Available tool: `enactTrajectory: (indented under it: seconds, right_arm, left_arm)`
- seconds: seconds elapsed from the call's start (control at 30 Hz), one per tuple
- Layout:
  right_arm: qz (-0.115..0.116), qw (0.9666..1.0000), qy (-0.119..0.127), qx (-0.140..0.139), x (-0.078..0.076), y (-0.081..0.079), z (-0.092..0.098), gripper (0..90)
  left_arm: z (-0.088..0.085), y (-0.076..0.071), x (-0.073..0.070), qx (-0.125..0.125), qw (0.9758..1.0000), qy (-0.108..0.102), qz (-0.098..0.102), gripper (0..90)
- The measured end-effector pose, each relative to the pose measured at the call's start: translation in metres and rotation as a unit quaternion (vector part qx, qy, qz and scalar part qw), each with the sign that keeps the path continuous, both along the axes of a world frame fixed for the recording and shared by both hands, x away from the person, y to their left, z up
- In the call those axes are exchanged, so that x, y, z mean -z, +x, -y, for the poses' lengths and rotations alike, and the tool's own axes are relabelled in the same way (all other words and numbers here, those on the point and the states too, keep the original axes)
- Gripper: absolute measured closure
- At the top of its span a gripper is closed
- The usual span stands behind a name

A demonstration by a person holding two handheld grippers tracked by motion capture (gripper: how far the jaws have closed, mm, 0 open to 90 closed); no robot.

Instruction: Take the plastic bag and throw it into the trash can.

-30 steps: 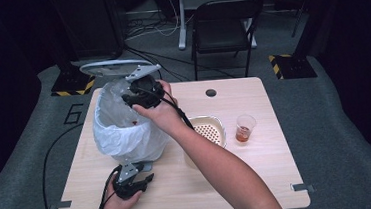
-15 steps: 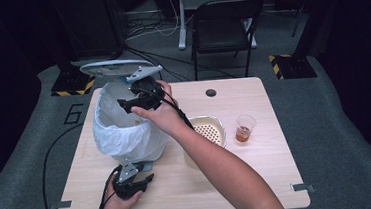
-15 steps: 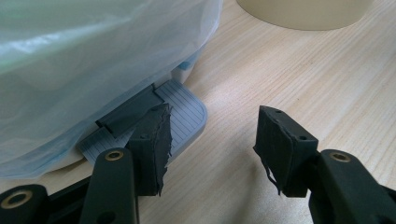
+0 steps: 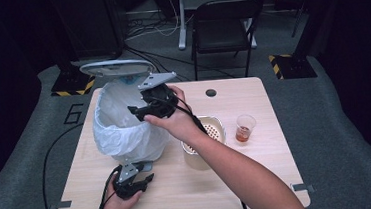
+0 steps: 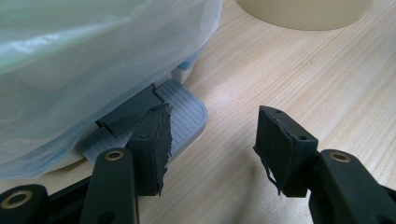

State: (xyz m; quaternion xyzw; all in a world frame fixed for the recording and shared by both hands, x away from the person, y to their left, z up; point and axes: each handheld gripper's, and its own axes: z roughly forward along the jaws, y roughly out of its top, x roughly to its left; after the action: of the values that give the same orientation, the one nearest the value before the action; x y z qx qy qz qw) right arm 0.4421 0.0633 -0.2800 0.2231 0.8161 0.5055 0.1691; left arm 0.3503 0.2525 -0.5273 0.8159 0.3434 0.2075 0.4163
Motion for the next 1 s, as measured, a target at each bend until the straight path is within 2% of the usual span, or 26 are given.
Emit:
enactTrajectory:
  seconds: [0.07, 0.2, 0.27, 0.33, 0.57, 0.7, 1.0]
  right_arm:
    - [-0.002, 1.0000, 0.003, -0.001, -0.001, -0.003, 0.006, 38.3]
    - [0.011, 0.9999, -0.002, 0.000, -0.002, -0.011, 0.019, 39.2]
    - [0.012, 0.9999, 0.000, 0.002, -0.002, -0.014, 0.026, 39.7]
    - [0.009, 0.9999, 0.001, 0.005, -0.002, -0.015, 0.032, 40.1]
    - [0.016, 0.9996, 0.000, 0.021, 0.002, -0.022, 0.060, 40.7]
    - [0.019, 0.9991, -0.011, 0.038, 0.009, -0.022, 0.078, 41.5]
    - [0.013, 0.9954, -0.027, 0.092, 0.034, -0.010, 0.114, 46.5]
  left_arm:
    - [0.000, 0.000, 0.000, 0.000, 1.0000, -0.001, -0.001, 45.7]
    - [0.000, 0.000, 0.000, 0.002, 1.0000, 0.002, -0.001, 45.7]
    - [0.001, -0.001, 0.001, -0.006, 0.9999, -0.010, -0.007, 45.7]
    - [0.000, -0.001, 0.000, -0.002, 0.9999, -0.001, -0.013, 45.7]
    - [0.000, -0.001, 0.000, -0.002, 0.9999, -0.004, -0.012, 45.7]
    - [0.000, -0.001, 0.000, -0.002, 0.9999, -0.004, -0.010, 45.7]
    - [0.000, -0.001, 0.000, -0.001, 1.0000, -0.002, -0.008, 45.7]
